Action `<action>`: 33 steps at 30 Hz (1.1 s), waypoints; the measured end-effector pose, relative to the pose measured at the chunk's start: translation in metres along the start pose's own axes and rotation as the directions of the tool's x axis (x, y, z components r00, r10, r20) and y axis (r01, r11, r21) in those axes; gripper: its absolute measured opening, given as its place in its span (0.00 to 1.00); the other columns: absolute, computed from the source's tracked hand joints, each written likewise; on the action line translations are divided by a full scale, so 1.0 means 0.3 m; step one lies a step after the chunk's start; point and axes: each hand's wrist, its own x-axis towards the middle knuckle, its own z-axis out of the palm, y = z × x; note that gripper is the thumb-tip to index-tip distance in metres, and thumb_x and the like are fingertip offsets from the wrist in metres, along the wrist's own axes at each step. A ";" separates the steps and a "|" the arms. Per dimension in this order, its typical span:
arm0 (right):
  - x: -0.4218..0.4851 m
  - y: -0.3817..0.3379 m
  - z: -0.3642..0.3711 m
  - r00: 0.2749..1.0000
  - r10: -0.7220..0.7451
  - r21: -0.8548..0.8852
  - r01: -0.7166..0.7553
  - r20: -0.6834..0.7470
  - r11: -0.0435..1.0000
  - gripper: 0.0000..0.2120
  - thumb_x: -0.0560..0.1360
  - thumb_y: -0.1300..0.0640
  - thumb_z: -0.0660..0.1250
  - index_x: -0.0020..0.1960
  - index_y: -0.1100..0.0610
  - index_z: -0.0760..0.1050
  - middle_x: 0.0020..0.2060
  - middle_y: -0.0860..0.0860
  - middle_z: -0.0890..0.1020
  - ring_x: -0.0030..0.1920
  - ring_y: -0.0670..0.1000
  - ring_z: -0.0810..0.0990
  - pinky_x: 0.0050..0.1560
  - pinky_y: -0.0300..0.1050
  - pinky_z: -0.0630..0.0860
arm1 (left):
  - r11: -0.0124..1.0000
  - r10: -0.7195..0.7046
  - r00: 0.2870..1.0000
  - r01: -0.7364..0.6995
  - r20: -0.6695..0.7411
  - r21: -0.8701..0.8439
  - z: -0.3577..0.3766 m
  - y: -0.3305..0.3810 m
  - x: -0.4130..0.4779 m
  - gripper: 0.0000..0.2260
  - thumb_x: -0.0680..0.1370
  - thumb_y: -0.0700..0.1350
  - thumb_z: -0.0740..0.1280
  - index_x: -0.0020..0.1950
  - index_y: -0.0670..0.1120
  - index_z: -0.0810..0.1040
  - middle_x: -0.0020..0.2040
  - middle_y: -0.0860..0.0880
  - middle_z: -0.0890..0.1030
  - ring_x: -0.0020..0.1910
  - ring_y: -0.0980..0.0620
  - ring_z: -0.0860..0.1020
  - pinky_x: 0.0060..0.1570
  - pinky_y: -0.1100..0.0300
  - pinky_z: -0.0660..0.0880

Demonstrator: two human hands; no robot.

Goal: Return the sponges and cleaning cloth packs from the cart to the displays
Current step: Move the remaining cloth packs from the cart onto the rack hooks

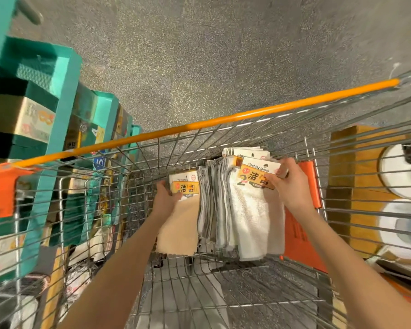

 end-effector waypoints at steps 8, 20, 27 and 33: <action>-0.135 -0.153 -0.166 0.992 -0.095 -0.071 0.101 0.089 0.992 0.08 0.74 0.62 0.69 0.53 0.56 0.77 0.41 0.54 0.78 0.40 0.51 0.73 0.36 0.41 0.64 | 0.989 0.126 0.982 -0.135 0.138 0.054 -0.112 0.142 -0.200 0.04 0.75 0.37 0.69 0.47 0.45 0.77 0.41 0.49 0.79 0.40 0.48 0.77 0.39 0.60 0.72; -0.386 -0.490 -0.492 0.931 -0.333 0.022 0.333 0.148 0.943 0.06 0.72 0.58 0.72 0.49 0.53 0.78 0.38 0.42 0.78 0.38 0.34 0.76 0.40 0.25 0.67 | 0.890 0.423 0.906 -0.420 -0.022 -0.176 -0.455 0.464 -0.711 0.11 0.69 0.43 0.75 0.49 0.45 0.81 0.45 0.47 0.82 0.47 0.47 0.78 0.48 0.61 0.72; -0.579 -0.783 -0.628 0.792 -0.599 0.062 0.596 0.114 0.800 0.05 0.71 0.58 0.74 0.43 0.56 0.78 0.37 0.49 0.81 0.40 0.45 0.76 0.40 0.31 0.68 | 0.749 0.513 0.795 -0.599 -0.324 -0.285 -0.660 0.510 -1.221 0.17 0.67 0.44 0.75 0.53 0.40 0.79 0.46 0.45 0.82 0.44 0.50 0.78 0.44 0.66 0.73; -0.830 -1.027 -0.634 0.636 -0.750 0.153 0.736 0.180 0.660 0.08 0.69 0.60 0.74 0.46 0.61 0.80 0.39 0.53 0.82 0.41 0.49 0.76 0.45 0.46 0.71 | 0.699 0.474 0.694 -0.671 -0.541 -0.247 -0.850 0.340 -1.593 0.13 0.70 0.41 0.74 0.53 0.42 0.80 0.38 0.48 0.82 0.36 0.53 0.75 0.34 0.65 0.70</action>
